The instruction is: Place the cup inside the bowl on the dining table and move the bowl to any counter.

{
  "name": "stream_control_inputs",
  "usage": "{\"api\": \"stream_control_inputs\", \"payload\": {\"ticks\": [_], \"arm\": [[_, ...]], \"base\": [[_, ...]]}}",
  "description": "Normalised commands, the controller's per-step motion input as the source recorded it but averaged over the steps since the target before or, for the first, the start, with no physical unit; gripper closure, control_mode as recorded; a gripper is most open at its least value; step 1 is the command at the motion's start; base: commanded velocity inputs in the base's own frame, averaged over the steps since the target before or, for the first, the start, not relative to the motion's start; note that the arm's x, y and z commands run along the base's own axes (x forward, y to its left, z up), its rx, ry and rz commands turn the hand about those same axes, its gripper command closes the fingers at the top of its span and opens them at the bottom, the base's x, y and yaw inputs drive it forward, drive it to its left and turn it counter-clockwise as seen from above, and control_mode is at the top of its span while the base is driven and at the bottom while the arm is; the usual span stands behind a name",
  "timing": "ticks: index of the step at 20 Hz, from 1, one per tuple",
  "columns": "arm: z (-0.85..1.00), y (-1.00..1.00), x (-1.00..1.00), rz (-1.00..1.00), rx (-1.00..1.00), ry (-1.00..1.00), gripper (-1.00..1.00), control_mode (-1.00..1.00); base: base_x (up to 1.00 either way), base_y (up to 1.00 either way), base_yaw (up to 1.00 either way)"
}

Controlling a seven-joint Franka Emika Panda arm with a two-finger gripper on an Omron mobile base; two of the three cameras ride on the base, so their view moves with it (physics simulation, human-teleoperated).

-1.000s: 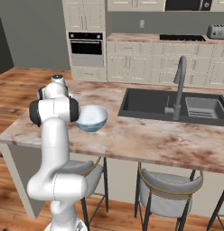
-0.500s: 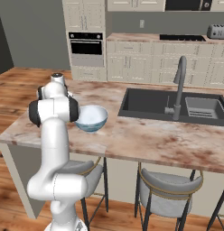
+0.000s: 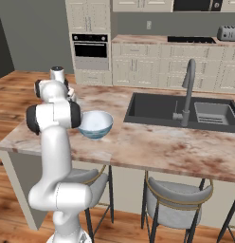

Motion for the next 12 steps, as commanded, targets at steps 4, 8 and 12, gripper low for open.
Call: {"api": "stream_control_inputs", "payload": {"ticks": [4,8,12], "arm": [[0.39,-0.04,-0.32,0.05,-0.07,0.04,1.00,-1.00],[0.36,-0.14,-0.33,0.04,-0.07,0.07,1.00,-1.00],[0.42,-0.28,-0.38,0.01,-0.05,0.04,1.00,-1.00]], "base": [[0.00,0.00,0.00],[0.00,0.00,0.00],[0.00,0.00,0.00]]}}
